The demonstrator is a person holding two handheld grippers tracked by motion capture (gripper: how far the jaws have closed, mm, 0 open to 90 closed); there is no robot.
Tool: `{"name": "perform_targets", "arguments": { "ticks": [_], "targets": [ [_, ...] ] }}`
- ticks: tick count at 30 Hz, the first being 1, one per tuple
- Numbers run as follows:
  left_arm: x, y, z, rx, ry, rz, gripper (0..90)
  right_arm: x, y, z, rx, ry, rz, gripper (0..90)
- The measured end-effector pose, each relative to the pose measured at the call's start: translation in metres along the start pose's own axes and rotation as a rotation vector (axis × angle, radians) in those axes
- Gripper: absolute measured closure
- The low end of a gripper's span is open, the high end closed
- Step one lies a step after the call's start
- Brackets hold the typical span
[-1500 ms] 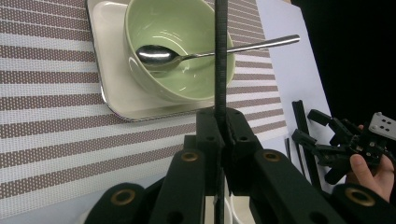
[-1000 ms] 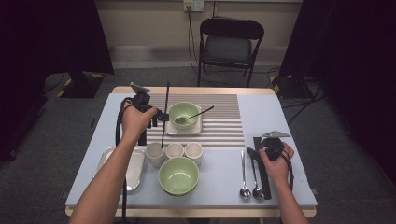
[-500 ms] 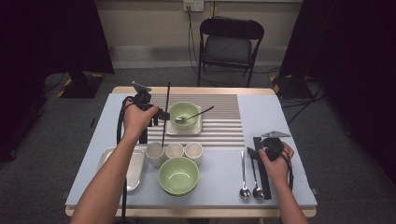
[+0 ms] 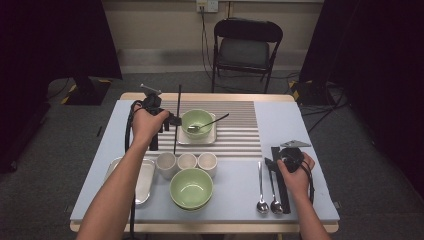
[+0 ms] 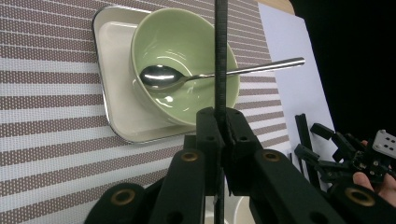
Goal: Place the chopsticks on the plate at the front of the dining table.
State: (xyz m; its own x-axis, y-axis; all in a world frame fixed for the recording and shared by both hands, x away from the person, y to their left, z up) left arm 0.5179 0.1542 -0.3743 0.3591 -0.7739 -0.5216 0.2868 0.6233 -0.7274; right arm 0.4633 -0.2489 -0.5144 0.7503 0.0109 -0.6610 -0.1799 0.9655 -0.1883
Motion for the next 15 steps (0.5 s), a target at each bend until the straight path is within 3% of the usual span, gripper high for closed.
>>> {"name": "perform_targets", "arguments": {
  "ticks": [15],
  "targets": [
    [0.0045,0.0069,0.0035,-0.019,0.001,0.000,86.3,0.0000,0.0000,0.0000,0.000,-0.001,0.000,11.0]
  ]
}}
Point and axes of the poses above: each handheld gripper's, and its own axes: x roughly forward along the jaws, z roughly out of its top, y roughly to its left, the point moved 5 cm from there along x, roughly forward along the jaws, and after that the axes turned 15 degrees about -z, right-handed, at the moved point
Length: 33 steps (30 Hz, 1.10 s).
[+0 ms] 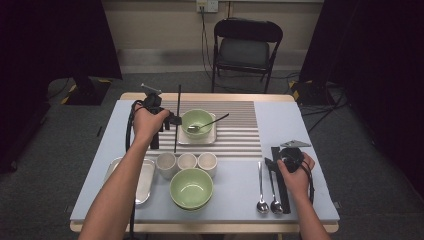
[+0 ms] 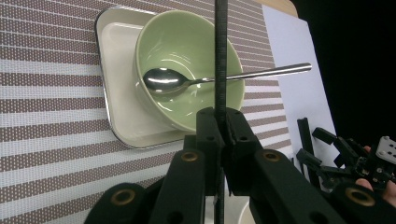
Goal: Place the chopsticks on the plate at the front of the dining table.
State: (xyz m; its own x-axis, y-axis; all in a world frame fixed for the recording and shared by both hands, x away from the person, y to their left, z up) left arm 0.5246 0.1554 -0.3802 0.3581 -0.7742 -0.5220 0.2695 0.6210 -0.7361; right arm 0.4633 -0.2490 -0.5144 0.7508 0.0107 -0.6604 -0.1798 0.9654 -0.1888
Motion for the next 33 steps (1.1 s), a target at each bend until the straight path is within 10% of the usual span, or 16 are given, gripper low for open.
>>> {"name": "perform_targets", "arguments": {
  "ticks": [33],
  "targets": [
    [0.005,0.015,0.006,-0.015,-0.015,0.012,86.3,0.000,0.000,0.000,0.000,0.001,0.001,11.0]
  ]
}}
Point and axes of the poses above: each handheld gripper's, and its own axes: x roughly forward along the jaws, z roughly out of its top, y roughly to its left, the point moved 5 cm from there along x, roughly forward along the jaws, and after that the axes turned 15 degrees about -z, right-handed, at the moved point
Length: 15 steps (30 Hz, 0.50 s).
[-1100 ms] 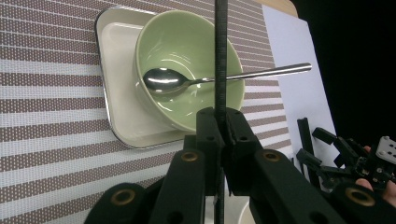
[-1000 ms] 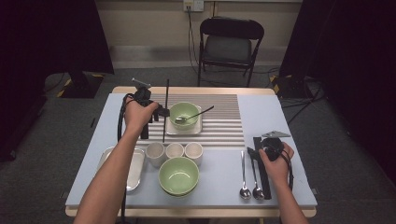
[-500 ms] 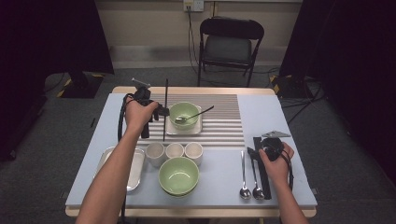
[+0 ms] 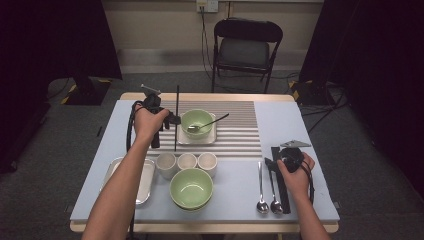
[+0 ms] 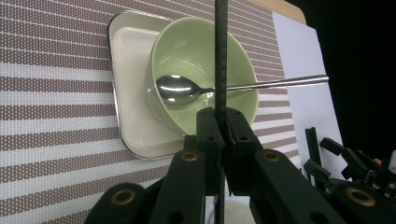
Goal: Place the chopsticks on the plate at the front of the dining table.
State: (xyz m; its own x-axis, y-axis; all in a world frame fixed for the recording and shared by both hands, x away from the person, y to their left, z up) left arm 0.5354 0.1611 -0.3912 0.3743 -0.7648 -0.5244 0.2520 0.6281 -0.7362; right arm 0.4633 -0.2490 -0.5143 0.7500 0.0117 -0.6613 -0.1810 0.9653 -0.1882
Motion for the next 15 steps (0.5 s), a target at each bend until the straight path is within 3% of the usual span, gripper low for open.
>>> {"name": "perform_targets", "arguments": {
  "ticks": [15],
  "targets": [
    [0.0025,0.0053,0.0019,-0.010,-0.001,0.008,86.3,0.0001,-0.0001,0.0000,0.001,-0.001,0.000,11.0]
  ]
}}
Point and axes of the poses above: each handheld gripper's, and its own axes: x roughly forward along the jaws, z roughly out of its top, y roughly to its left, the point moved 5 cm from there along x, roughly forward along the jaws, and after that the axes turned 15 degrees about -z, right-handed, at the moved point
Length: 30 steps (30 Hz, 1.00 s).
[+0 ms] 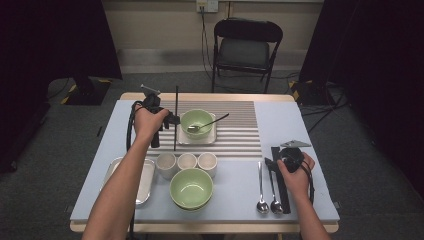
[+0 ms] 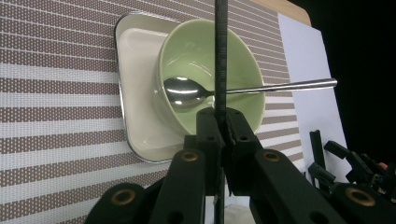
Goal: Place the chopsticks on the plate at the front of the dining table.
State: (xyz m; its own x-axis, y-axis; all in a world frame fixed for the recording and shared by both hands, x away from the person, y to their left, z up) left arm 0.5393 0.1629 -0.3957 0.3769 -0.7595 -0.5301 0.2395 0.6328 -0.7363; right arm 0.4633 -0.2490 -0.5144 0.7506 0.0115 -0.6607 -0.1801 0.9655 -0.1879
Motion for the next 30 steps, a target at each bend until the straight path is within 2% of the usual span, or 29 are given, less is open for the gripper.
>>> {"name": "perform_targets", "arguments": {
  "ticks": [30],
  "targets": [
    [0.008,0.015,0.004,-0.026,-0.020,0.025,86.3,0.000,0.000,0.000,0.000,-0.001,0.000,11.0]
  ]
}}
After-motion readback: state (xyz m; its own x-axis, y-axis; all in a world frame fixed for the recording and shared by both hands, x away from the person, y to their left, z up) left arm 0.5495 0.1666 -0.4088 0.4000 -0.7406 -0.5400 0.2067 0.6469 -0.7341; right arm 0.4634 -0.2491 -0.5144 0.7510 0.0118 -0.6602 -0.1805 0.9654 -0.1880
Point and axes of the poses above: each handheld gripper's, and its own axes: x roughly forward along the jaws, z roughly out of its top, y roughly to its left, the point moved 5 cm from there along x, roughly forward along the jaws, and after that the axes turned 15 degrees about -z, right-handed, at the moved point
